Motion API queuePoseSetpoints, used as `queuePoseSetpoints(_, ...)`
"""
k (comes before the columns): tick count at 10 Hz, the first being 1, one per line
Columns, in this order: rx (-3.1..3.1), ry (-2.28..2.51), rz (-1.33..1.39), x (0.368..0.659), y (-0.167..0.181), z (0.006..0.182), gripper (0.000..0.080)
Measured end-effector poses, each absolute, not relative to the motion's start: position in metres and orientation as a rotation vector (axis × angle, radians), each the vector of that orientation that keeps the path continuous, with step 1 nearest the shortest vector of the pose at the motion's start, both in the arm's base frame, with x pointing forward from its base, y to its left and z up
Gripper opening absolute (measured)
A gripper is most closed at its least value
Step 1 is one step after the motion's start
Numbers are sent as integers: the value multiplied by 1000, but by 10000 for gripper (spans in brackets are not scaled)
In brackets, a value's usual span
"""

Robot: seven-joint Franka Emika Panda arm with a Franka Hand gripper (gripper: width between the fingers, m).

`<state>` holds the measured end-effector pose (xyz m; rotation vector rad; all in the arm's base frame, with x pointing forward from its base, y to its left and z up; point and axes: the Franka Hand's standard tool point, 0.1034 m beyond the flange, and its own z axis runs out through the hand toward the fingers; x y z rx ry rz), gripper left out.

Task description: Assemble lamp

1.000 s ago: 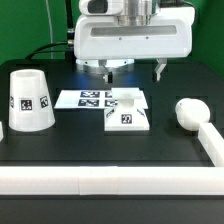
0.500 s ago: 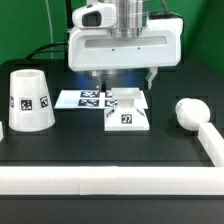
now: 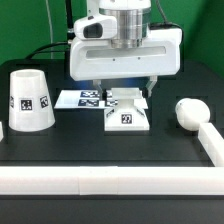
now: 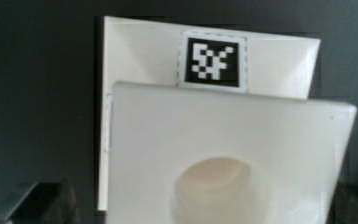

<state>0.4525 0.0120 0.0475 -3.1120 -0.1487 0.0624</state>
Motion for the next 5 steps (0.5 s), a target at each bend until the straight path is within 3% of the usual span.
queuePoseSetpoints(3,-3112,-151,63,452,12,47,674)
queuePoseSetpoints(4,-3112,-151,63,453,12,47,532)
queuePoseSetpoints(5,-3112,-151,63,453,12,47,533)
